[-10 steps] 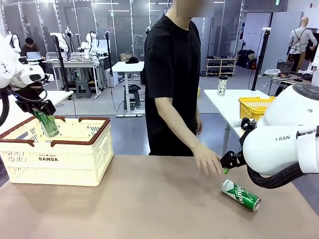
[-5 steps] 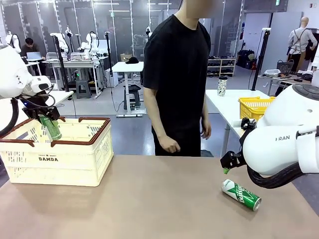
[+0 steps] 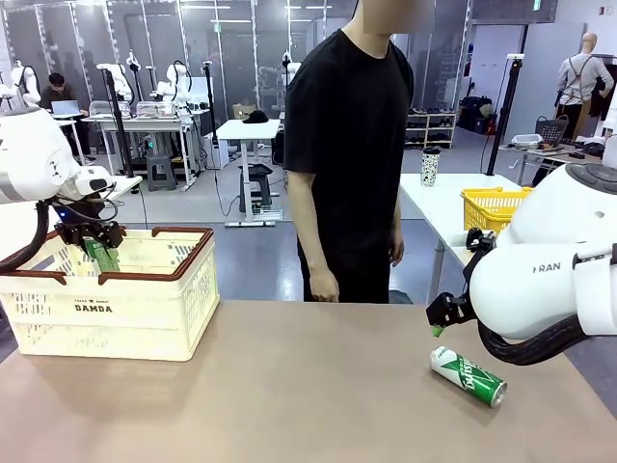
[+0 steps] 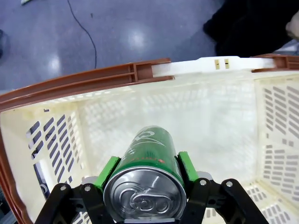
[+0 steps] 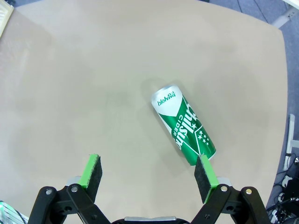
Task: Place the drinks into the Shopping basket.
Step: Pick up one drink and place it into the Shopping basket.
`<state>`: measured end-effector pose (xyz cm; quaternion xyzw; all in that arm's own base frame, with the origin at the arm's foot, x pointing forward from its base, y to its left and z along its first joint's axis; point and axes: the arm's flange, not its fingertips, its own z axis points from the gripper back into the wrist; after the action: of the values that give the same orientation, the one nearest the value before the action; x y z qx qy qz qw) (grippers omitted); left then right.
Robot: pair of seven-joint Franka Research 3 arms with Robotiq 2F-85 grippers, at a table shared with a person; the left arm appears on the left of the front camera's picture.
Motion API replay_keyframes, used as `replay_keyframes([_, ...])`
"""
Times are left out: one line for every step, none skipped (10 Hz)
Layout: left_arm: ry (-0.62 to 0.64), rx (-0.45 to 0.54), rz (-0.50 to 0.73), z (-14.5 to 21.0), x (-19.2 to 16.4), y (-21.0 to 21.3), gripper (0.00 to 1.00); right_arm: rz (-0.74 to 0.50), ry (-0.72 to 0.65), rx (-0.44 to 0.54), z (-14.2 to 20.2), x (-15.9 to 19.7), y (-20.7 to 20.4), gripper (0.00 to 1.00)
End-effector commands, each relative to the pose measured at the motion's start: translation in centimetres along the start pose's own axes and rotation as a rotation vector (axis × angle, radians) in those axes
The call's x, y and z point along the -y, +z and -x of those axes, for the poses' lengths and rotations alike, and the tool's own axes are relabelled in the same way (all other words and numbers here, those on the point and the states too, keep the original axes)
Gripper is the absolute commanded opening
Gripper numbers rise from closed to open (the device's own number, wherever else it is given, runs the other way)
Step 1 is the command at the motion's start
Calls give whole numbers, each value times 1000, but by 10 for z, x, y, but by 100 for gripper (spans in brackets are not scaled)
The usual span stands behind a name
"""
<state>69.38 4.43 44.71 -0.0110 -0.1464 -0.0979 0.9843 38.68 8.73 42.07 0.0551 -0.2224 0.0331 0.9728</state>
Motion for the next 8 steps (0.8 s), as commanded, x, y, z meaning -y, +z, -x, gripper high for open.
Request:
replay_keyframes([13, -4, 16, -11, -1, -2, 61, -2, -3, 0, 0, 1, 0, 100])
replay_keyframes([5, -1, 4, -10, 0, -7, 61, -2, -3, 0, 0, 1, 0, 100])
replay_keyframes([10, -10, -6, -8, 1, -14, 61, -2, -3, 0, 0, 1, 0, 100])
replay_keyframes([23, -18, 2, -6, 3, -22, 61, -2, -3, 0, 0, 1, 0, 100])
replay_keyframes([31, -33, 11, -4, 6, -28, 61, -2, -3, 0, 0, 1, 0, 100])
replay_keyframes([37, -53, 19, -2, 9, -36, 61, -2, -3, 0, 0, 1, 0, 100])
replay_keyframes([49, -65, 28, 2, 11, -44, 61, -2, -3, 0, 0, 1, 0, 100])
replay_keyframes([42, -50, 17, 9, 14, -49, 61, -2, -3, 0, 0, 1, 0, 100])
